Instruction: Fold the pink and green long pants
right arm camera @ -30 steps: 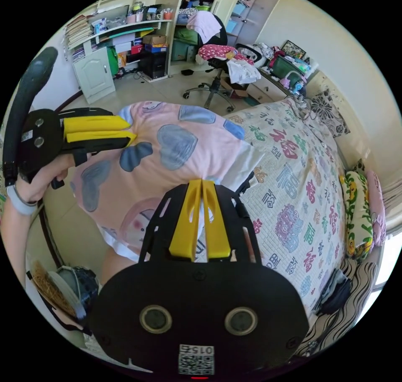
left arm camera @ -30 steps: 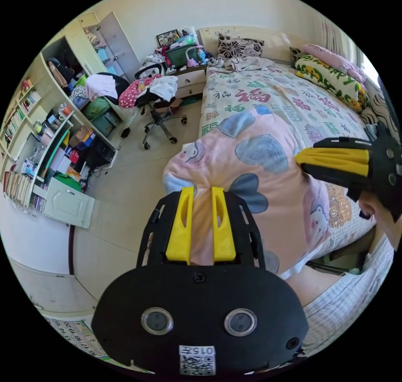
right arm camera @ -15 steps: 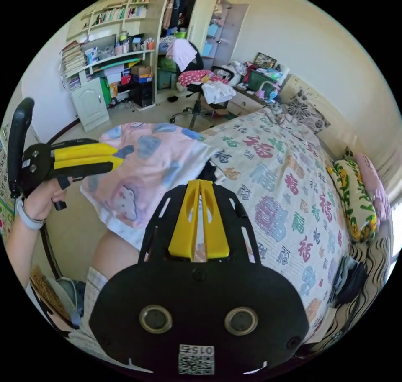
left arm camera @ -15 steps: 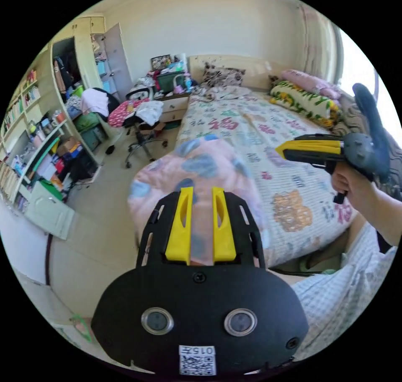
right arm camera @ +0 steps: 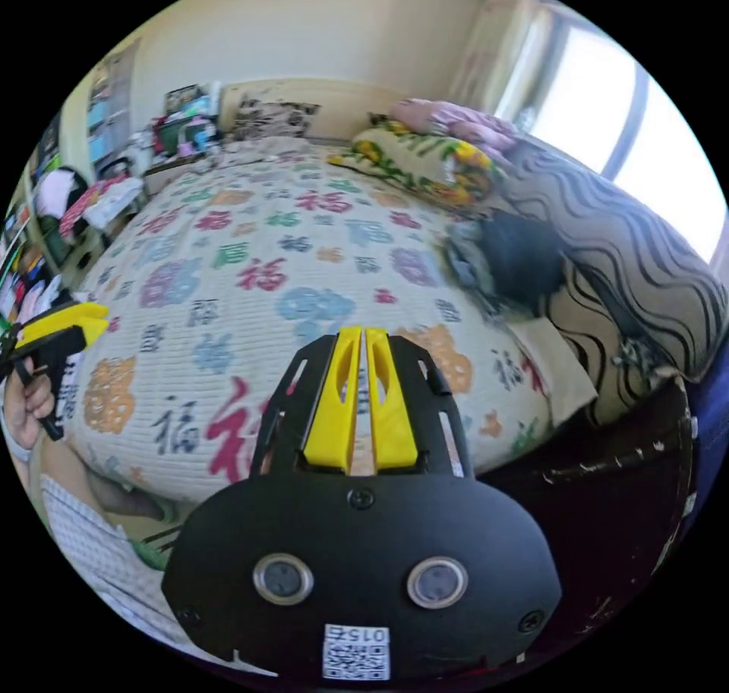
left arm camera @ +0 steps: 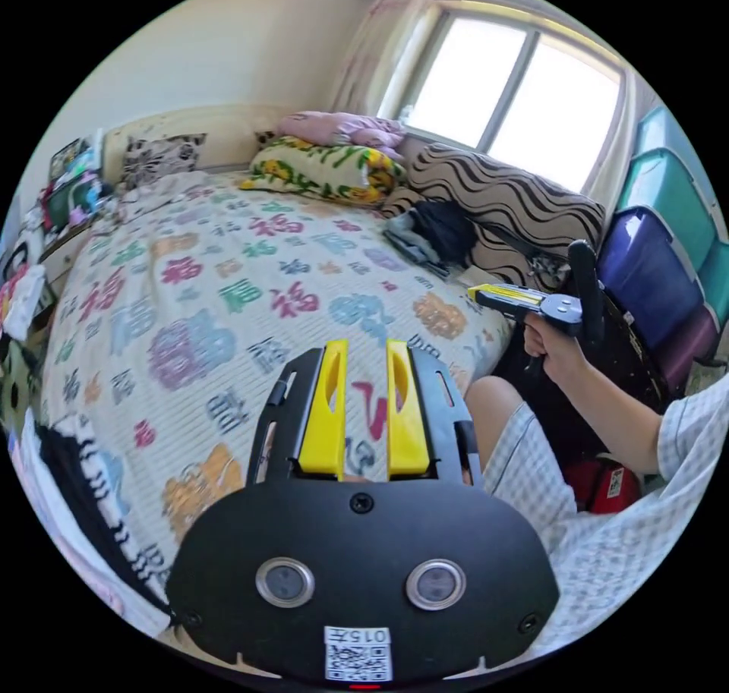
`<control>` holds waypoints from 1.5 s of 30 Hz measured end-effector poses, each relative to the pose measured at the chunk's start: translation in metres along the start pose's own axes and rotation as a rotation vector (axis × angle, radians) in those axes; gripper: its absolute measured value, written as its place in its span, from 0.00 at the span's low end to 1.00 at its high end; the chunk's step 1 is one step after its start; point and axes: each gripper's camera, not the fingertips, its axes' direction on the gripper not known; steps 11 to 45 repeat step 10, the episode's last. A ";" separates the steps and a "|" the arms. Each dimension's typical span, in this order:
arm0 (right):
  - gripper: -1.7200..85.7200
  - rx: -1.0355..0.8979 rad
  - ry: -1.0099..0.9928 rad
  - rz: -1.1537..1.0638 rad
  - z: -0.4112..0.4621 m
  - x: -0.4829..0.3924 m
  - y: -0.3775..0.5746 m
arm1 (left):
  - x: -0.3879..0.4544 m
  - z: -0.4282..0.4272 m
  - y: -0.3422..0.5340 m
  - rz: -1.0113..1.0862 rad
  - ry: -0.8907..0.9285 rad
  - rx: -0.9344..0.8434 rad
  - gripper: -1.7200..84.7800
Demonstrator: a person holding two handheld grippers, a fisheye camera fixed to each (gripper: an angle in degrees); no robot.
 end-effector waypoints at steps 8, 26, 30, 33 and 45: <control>0.07 -0.212 0.242 0.292 0.054 0.272 -0.046 | 0.107 0.214 -0.113 0.081 0.262 -0.155 0.12; 0.08 -0.324 0.313 0.331 0.079 0.331 -0.058 | 0.137 0.268 -0.128 0.070 0.346 -0.174 0.12; 0.08 -0.324 0.313 0.331 0.079 0.331 -0.058 | 0.137 0.268 -0.128 0.070 0.346 -0.174 0.12; 0.08 -0.324 0.313 0.331 0.079 0.331 -0.058 | 0.137 0.268 -0.128 0.070 0.346 -0.174 0.12; 0.08 -0.324 0.313 0.331 0.079 0.331 -0.058 | 0.137 0.268 -0.128 0.070 0.346 -0.174 0.12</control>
